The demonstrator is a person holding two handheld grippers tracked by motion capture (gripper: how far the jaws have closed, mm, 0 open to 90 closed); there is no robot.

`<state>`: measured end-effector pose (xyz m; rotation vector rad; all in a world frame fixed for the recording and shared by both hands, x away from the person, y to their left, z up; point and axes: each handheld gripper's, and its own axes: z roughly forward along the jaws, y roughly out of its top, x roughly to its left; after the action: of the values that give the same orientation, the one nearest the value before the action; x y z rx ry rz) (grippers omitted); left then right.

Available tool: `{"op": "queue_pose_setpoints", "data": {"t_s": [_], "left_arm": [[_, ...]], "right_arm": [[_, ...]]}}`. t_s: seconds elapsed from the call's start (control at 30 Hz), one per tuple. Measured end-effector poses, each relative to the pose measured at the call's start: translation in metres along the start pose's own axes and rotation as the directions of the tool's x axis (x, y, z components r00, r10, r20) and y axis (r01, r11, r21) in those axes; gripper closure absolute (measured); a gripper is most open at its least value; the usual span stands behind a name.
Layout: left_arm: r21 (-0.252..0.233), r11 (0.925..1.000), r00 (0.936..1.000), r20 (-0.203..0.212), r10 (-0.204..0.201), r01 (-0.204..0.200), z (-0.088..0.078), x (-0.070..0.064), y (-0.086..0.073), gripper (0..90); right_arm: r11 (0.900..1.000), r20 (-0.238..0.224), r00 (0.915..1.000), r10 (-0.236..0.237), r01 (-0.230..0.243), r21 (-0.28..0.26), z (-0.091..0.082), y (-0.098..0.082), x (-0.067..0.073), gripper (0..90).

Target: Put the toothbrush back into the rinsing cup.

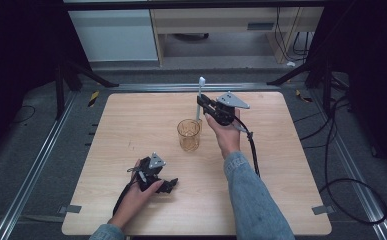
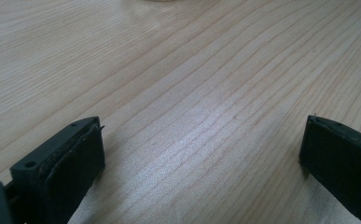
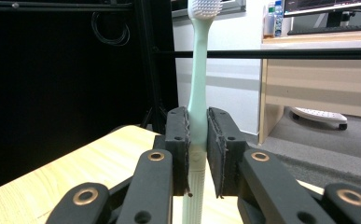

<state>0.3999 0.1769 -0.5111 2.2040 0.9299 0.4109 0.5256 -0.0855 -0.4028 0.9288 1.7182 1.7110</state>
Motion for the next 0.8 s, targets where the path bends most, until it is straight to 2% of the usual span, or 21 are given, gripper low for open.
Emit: {"op": "queue_pose_setpoints", "data": {"t_s": [0.2, 0.8], "left_arm": [[0.000, 1.0000, 1.0000, 0.000, 0.000, 0.000, 0.000, 0.000, 0.000, 0.0], [0.000, 1.0000, 1.0000, -0.001, 0.000, 0.000, 0.000, 0.000, 0.000, 0.0]], "right_arm": [[1.000, 0.005, 0.9997, -0.024, 0.024, 0.004, 0.001, -0.001, 0.001, 79.1], [0.999, -0.001, 0.9991, -0.042, 0.042, 0.034, 0.006, -0.010, 0.003, 79.1]]}}
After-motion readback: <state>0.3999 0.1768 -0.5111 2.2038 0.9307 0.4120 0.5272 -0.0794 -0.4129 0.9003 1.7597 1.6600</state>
